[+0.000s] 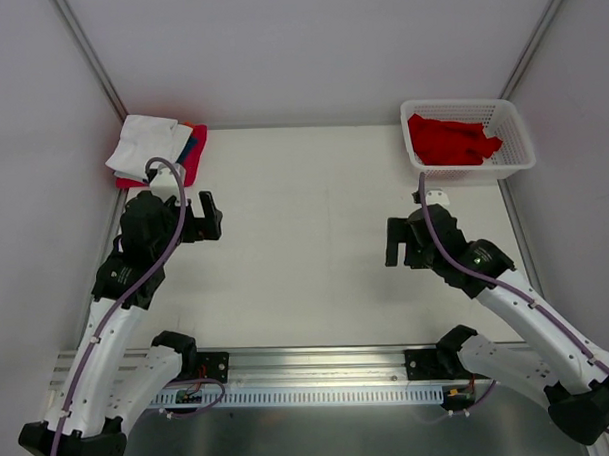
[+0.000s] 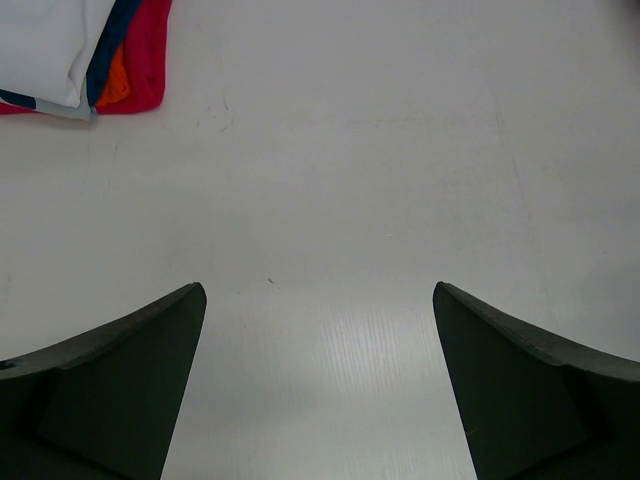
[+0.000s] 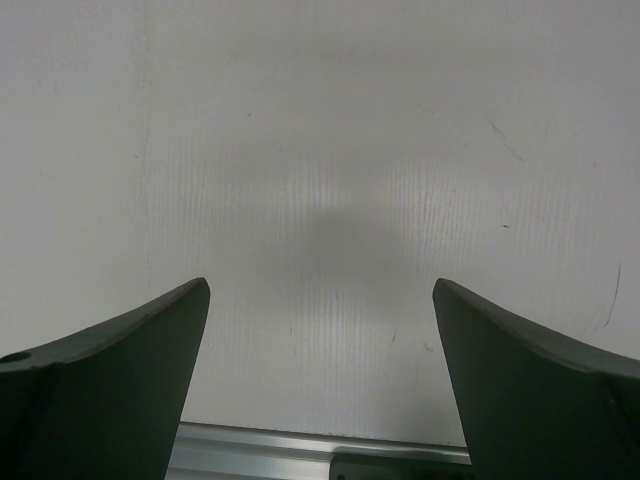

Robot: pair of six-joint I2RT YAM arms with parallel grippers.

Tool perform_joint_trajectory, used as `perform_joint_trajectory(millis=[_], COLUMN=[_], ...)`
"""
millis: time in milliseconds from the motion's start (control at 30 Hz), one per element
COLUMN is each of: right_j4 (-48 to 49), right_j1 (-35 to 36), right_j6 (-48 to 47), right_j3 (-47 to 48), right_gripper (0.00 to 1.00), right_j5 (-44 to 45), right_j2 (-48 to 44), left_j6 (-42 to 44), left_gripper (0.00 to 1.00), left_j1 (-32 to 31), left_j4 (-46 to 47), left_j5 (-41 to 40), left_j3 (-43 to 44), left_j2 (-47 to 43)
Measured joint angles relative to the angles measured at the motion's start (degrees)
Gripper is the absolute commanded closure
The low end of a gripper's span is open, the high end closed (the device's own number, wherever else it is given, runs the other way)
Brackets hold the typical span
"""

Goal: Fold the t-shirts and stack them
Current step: Neatly place the folded tshirt to the corner

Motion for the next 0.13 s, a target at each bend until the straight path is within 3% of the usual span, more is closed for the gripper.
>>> perform_joint_trajectory(millis=[133], right_j4=[0.15], right_j1=[0.07], right_j6=[0.02], right_j3=[0.0], right_gripper=[0.01], right_j5=[0.0], right_j2=[-0.22], left_j6=[0.02], left_gripper=[0.01], left_j1=[0.0], left_j4=[-0.57], left_j5=[0.0], left_j3=[0.24], left_j2=[0.87])
